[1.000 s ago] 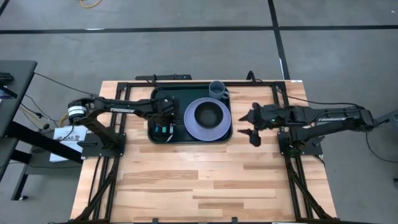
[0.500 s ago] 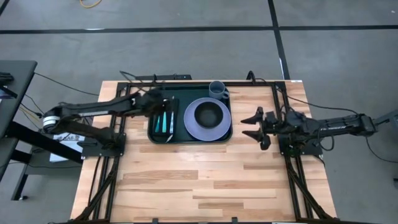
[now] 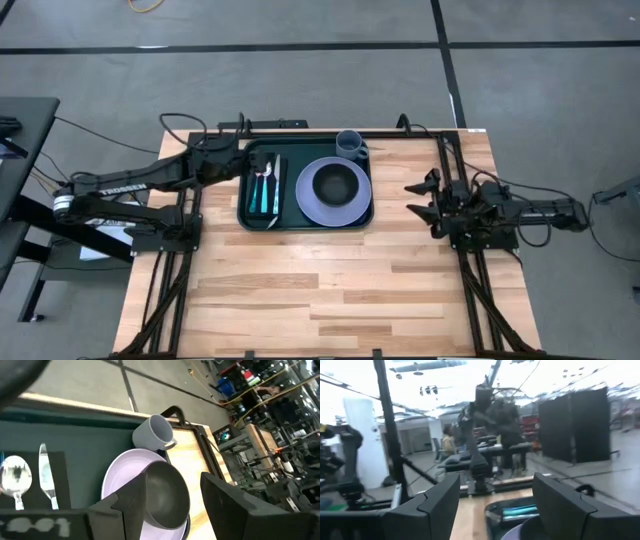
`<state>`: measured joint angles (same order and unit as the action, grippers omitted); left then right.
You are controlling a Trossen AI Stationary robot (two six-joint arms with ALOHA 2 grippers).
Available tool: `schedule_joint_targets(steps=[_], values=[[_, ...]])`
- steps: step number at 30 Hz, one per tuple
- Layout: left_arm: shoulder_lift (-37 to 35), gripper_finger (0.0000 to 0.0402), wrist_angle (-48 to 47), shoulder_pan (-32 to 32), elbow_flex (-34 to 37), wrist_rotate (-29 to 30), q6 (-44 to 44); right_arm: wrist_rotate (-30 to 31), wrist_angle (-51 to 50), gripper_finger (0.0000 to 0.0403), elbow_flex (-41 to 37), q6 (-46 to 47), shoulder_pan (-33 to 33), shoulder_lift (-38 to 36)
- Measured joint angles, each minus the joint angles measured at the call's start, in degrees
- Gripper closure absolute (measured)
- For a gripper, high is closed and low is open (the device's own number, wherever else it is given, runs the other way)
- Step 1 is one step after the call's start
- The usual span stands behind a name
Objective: Set up tray
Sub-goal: Return to Home Position
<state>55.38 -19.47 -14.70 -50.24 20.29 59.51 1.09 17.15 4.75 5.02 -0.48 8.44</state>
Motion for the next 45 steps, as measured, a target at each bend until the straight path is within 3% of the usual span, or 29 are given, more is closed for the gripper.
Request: schedule_joint_targets(steps=[6, 11, 16, 25, 34, 40, 45], values=[[-0.73, 0.0230, 1.29, 0.02, 0.00, -0.04, -4.44, 0.76, -8.93, 0.0163, 0.00, -2.31, -2.22, -8.48], [-1.13, 0.0230, 1.16, 0.00, 0.00, -0.02, -5.81, 0.64, -9.91, 0.0163, -0.23, -3.65, -3.55, -8.36], [-1.40, 0.0230, 1.13, 0.00, 0.00, 0.03, -6.00, 0.65, -1.69, 0.0163, -4.29, -5.46, -3.80, -8.36], [-1.51, 0.0230, 1.01, 0.00, 0.00, -0.34, -9.67, 5.02, -9.73, 0.0163, -4.28, -9.03, -3.80, -8.32], [-1.51, 0.0230, 0.99, 0.00, 0.00, -4.96, -12.79, 10.29, -16.79, 0.0163, -3.51, -10.60, -3.80, -7.40], [-1.51, 0.0230, 1.05, 0.02, 0.00, -8.04, -13.13, 10.77, -16.90, 0.0163, -3.48, -5.54, -3.80, -7.38], [-1.50, 0.0230, 0.60, 0.11, 0.00, -15.05, -15.09, 10.76, -16.94, 0.0163, -3.48, -5.01, -3.80, -7.38]])
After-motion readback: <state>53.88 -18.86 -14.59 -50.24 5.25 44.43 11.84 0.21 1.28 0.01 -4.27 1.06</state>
